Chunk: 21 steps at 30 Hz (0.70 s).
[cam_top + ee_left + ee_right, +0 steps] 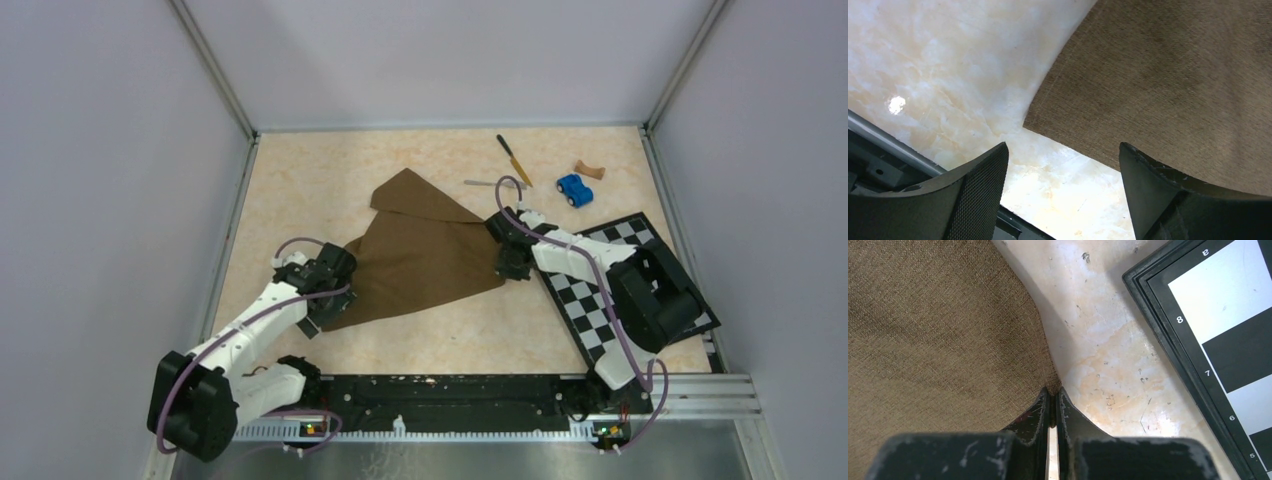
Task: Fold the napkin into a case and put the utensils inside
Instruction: Pick up the crumpled napkin from the center of the board.
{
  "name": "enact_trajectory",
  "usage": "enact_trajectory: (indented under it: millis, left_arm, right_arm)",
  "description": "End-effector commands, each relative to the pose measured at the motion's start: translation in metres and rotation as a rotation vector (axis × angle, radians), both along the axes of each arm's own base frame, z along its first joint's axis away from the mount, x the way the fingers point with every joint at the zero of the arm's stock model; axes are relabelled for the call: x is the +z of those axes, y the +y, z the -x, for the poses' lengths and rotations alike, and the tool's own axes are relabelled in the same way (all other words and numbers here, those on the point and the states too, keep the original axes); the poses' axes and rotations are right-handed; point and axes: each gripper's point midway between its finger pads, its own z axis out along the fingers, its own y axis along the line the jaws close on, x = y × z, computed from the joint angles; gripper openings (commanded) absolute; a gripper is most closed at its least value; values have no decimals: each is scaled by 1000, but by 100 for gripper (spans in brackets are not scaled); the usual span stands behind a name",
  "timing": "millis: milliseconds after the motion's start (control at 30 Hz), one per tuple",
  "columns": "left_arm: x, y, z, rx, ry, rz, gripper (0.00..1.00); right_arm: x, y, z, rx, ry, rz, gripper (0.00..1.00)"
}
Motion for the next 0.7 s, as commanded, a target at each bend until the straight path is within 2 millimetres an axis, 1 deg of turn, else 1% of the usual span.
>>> enact_trajectory:
  millis: [0,67,167,300,433,533,600,667]
  left_arm:
    - [-6,8,12,104,31,-6,80]
    - [-6,8,17,139,54,-6,74]
    - [-5,12,21,170,87,-32,70]
    - [-3,18,12,168,58,-74,62]
    - [-10,29,7,172,43,-105,56]
    - [-19,30,1,160,39,-100,56]
    - [-28,25,2,154,66,-81,59]
    - [-37,20,4,154,85,-56,61]
  right_arm:
    - [-9,3,9,-22,21,-50,0]
    - [-9,4,9,-19,20,-54,0]
    - [-10,4,9,-18,27,-53,0]
    - [-11,6,9,-9,29,-61,0]
    - [-11,6,10,-5,31,-60,0]
    - [-12,5,12,-2,30,-62,0]
    - [-12,4,13,-2,30,-61,0]
    - [-12,3,14,-4,34,-62,0]
